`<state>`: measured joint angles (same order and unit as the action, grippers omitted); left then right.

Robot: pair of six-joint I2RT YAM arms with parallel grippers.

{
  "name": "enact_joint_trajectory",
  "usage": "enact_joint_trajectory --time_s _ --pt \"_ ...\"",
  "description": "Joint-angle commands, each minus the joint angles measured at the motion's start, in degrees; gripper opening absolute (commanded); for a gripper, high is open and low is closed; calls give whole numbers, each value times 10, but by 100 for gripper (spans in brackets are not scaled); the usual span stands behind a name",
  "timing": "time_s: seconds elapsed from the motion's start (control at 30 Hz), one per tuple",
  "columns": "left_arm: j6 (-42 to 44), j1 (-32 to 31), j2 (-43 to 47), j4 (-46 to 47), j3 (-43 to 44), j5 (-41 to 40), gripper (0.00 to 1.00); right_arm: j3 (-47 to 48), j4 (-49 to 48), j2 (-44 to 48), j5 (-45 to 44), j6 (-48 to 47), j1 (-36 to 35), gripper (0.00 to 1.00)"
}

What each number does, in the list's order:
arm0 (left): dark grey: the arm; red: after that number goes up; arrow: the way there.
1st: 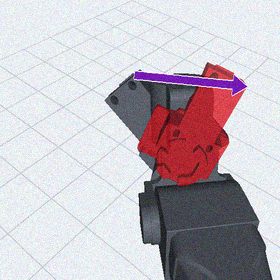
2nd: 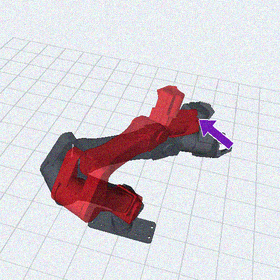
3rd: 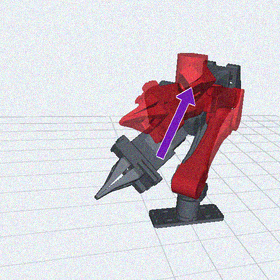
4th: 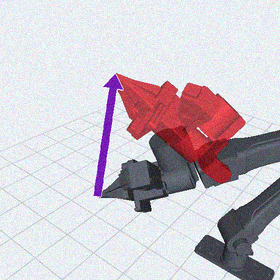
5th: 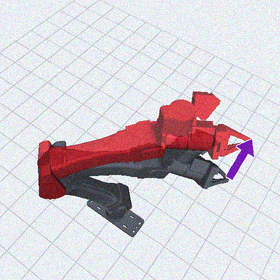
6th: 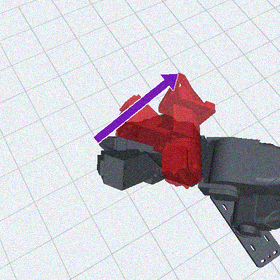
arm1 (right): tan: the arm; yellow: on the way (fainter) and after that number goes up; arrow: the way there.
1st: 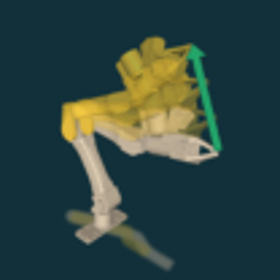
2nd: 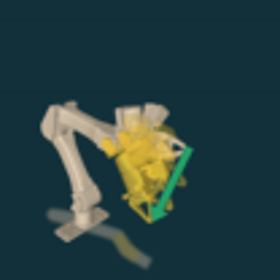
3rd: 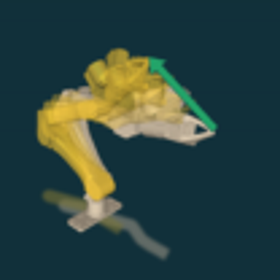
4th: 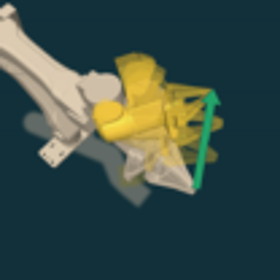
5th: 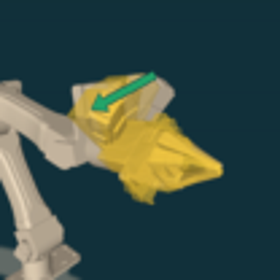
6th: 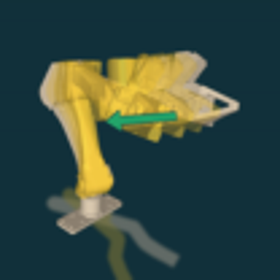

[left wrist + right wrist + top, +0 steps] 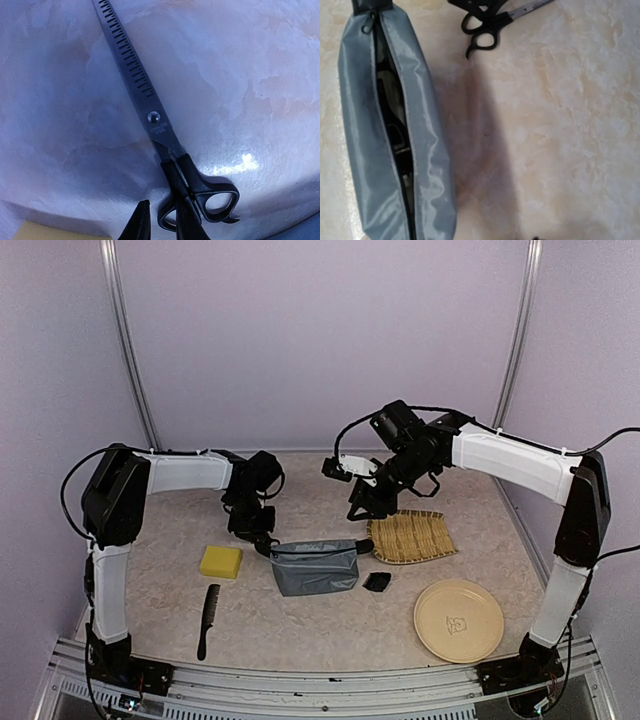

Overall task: Sort the hair-cutting tools
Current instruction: Move the thinning scissors to the center of the board.

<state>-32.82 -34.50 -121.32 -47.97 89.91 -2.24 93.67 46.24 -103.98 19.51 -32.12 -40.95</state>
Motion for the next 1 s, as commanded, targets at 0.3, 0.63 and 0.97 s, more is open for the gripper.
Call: enact_joint_trajectory --time_s 0.3,0.63,0.97 --pt "-11 -24 36 -9 -67 -12 19 -8 -10 -6 14 4 4 45" --pt "-20 -33 50 2 -87 -21 21 -4 -5 -7 16 6 4 45" --pt "-31 -35 83 15 -69 -9 24 2 -2 -13 18 7 4 45"
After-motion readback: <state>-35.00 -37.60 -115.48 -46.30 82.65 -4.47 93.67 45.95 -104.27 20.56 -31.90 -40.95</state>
